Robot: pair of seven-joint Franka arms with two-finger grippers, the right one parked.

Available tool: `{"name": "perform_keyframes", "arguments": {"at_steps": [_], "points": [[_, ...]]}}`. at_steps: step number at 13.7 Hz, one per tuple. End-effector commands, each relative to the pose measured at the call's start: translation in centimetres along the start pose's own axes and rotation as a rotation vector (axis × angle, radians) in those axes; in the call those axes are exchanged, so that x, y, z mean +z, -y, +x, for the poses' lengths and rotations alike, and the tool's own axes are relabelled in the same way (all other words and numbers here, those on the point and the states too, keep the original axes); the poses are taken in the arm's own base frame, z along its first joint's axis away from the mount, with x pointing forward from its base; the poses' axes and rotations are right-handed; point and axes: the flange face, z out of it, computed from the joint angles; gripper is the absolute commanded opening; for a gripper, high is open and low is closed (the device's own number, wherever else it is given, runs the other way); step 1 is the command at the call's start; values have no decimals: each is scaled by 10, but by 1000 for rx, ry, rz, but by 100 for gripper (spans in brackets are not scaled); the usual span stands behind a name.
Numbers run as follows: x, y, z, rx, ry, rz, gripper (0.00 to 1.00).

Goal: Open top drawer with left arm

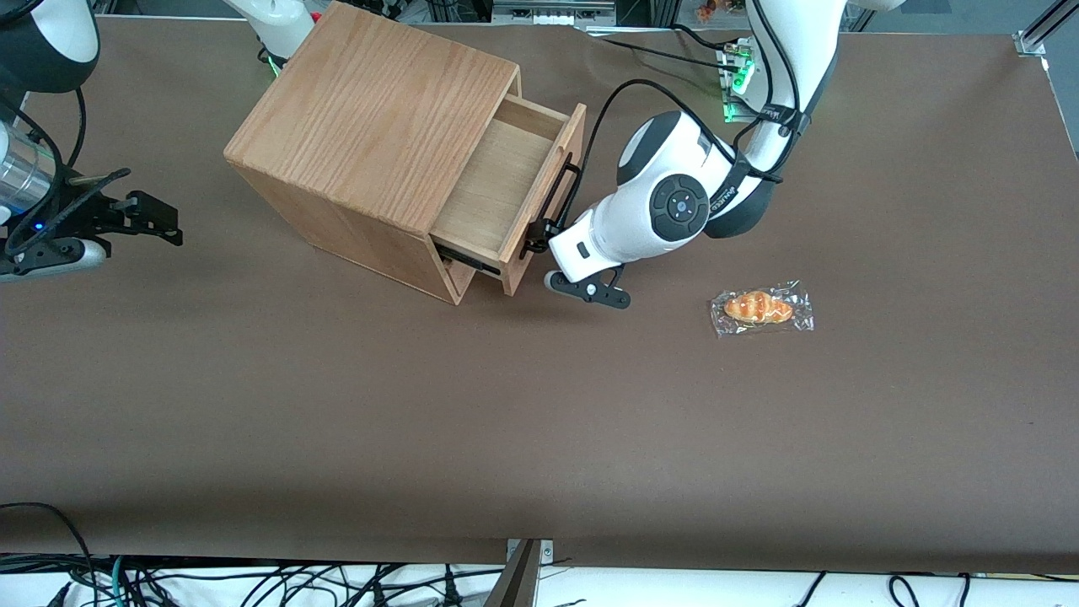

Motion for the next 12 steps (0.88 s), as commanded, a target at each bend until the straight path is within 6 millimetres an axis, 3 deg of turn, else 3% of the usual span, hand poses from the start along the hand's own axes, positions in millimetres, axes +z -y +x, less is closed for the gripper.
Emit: {"name": "perform_keyframes", "arguments": {"at_steps": [1,7,8,12], "points": [[-14,20,20,-11,-63,24,100],[-32,7,14,-21,-46,-13,100],[-49,0,15,-22,-54,-44,100],[-86,12,18,-52,-7,-92,100]]}}
